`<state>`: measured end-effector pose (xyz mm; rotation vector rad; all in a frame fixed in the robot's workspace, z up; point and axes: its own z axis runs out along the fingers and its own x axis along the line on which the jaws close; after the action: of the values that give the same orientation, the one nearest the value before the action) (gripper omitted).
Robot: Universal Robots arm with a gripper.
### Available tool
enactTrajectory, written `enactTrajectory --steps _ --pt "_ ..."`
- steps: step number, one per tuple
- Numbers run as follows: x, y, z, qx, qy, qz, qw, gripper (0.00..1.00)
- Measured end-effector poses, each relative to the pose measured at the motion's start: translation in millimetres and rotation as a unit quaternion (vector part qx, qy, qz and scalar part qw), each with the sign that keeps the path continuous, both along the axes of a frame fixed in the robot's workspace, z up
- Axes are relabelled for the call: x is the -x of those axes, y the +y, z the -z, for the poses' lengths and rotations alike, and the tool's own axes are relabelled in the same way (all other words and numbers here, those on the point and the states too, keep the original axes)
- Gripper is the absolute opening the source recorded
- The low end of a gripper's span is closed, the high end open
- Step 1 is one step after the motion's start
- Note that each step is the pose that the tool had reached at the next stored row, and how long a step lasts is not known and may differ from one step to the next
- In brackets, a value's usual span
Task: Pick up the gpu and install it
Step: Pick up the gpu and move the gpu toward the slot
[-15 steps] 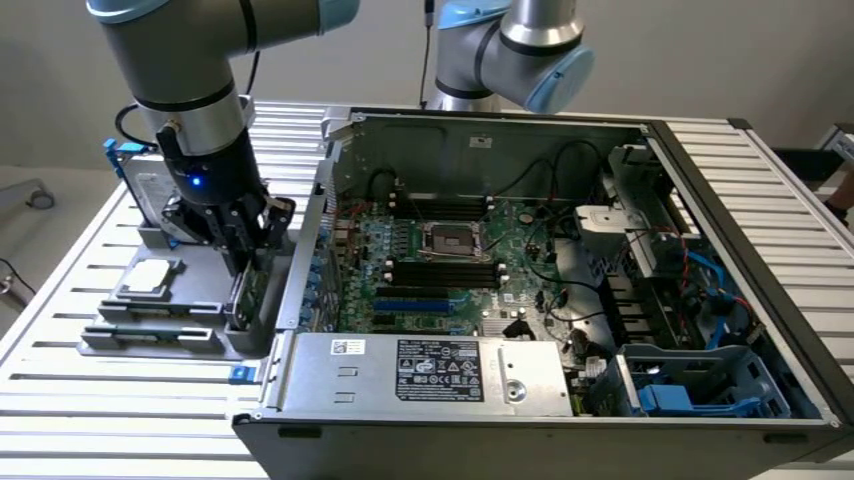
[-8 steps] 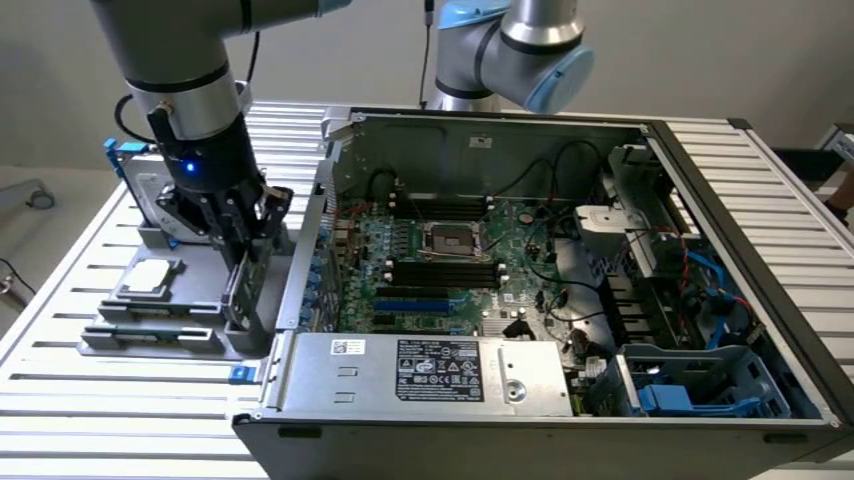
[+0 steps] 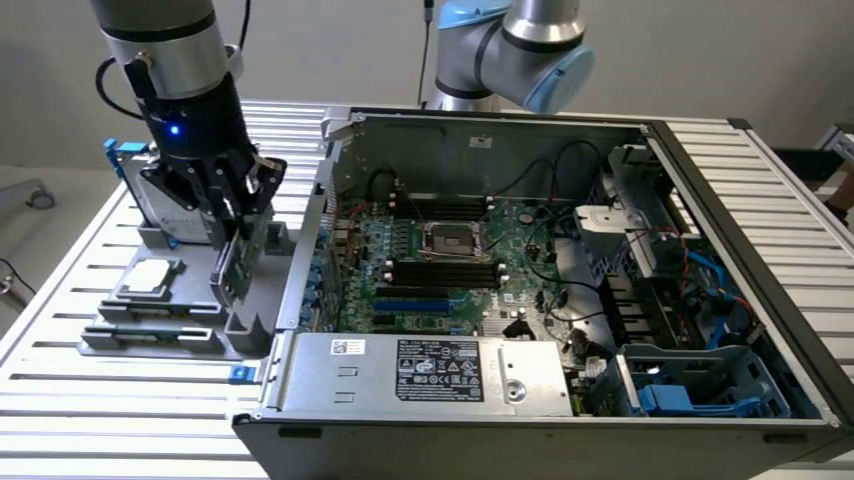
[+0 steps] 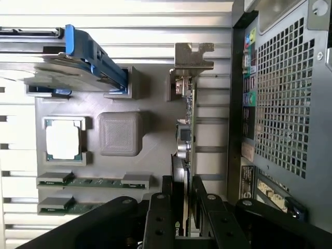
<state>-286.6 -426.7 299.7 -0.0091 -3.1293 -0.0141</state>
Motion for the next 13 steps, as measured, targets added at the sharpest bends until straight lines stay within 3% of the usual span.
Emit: enactTrajectory --steps 13 --pt "-1.3 0.0 -59.0 0.0 0.0 0.0 1.0 0.26"
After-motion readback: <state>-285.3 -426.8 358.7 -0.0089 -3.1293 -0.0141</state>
